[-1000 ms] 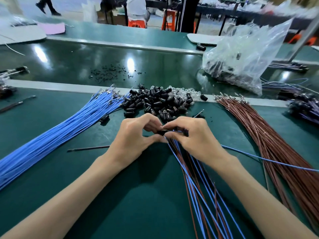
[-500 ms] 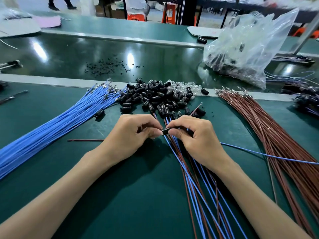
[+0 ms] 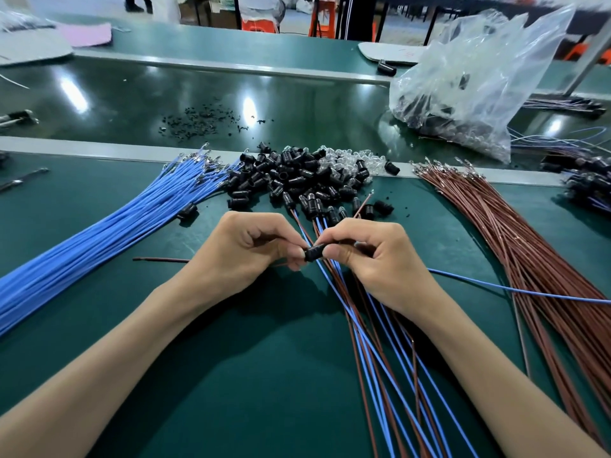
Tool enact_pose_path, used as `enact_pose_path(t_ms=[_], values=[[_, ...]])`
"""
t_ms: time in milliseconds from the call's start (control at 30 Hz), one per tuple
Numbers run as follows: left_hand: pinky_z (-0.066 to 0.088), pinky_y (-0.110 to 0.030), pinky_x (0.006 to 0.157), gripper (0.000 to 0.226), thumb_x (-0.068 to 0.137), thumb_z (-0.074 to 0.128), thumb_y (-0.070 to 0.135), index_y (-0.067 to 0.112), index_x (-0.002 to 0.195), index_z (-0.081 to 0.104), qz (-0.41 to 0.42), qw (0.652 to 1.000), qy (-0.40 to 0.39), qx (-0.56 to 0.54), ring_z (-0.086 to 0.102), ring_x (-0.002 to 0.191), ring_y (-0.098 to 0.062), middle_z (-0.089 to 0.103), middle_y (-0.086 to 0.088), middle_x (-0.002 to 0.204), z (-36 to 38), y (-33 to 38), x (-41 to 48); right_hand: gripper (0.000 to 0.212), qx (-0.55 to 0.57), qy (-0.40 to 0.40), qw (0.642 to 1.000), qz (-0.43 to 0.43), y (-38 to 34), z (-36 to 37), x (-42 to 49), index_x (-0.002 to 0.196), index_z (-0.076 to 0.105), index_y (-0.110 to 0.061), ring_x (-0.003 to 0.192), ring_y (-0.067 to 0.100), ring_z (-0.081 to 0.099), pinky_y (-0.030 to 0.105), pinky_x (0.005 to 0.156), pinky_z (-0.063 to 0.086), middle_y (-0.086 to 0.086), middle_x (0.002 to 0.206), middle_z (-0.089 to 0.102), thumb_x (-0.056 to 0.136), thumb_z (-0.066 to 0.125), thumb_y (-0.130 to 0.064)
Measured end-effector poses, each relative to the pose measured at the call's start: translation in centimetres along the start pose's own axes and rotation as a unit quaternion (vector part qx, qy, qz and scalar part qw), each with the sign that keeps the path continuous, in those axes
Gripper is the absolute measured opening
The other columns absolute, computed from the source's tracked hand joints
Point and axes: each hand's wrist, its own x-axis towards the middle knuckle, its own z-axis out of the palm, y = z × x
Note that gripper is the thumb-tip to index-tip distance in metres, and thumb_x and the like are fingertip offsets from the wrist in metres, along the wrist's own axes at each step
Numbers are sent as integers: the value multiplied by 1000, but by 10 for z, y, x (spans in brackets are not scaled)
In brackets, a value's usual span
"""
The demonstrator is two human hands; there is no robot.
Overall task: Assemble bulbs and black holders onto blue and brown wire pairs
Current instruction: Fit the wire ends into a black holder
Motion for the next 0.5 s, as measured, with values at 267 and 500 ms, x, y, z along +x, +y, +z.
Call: enact_pose_path(t_ms=[267, 500], values=[[56, -24, 70, 10, 83, 62, 1, 4, 84, 71, 6, 1000, 18, 0, 69, 66, -19, 72, -12, 73, -2, -1, -1, 15, 3, 29, 999, 31, -2, -1, 0, 85, 69, -22, 73, 14, 59, 20, 71, 44, -6, 76, 66, 85, 68, -7], [50, -12, 67, 7, 83, 67, 12, 11, 86, 74, 52, 996, 27, 66, 70, 65, -8, 74, 6, 75, 0, -1, -4, 13, -10, 48, 998, 41, -5, -2, 0, 83, 70, -20, 74, 5, 62, 16, 74, 45, -9, 75, 69, 86, 68, -8]])
